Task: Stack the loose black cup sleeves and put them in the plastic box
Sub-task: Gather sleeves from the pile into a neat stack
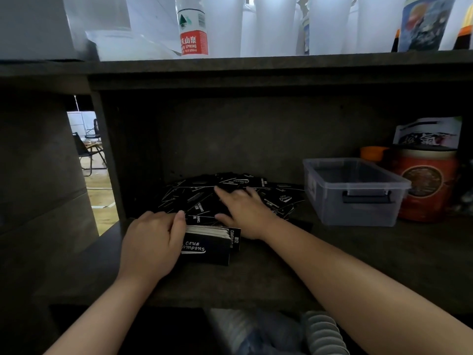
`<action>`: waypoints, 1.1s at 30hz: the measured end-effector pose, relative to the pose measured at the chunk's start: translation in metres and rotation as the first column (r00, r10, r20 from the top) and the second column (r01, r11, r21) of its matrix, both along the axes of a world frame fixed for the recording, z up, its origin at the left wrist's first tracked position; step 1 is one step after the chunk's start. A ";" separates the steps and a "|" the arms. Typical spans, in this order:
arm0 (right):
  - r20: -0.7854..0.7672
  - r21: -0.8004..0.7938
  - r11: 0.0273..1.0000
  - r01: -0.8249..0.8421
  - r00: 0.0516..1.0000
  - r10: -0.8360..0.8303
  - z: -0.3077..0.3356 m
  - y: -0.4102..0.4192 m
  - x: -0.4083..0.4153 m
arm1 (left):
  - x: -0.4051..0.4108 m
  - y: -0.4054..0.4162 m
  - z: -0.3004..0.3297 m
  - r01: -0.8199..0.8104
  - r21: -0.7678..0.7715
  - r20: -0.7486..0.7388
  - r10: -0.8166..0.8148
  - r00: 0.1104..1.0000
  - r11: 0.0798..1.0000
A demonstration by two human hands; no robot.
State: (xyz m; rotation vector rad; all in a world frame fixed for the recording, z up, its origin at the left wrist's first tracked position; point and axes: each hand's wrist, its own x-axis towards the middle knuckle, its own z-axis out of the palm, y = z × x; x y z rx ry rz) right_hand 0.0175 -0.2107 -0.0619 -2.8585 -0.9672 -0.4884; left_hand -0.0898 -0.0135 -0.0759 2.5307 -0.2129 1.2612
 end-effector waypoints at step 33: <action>-0.086 0.870 0.489 -0.067 0.955 0.283 0.047 -0.041 -0.047 | -0.001 -0.002 0.001 0.013 -0.212 -0.016 -0.017 1.000 0.977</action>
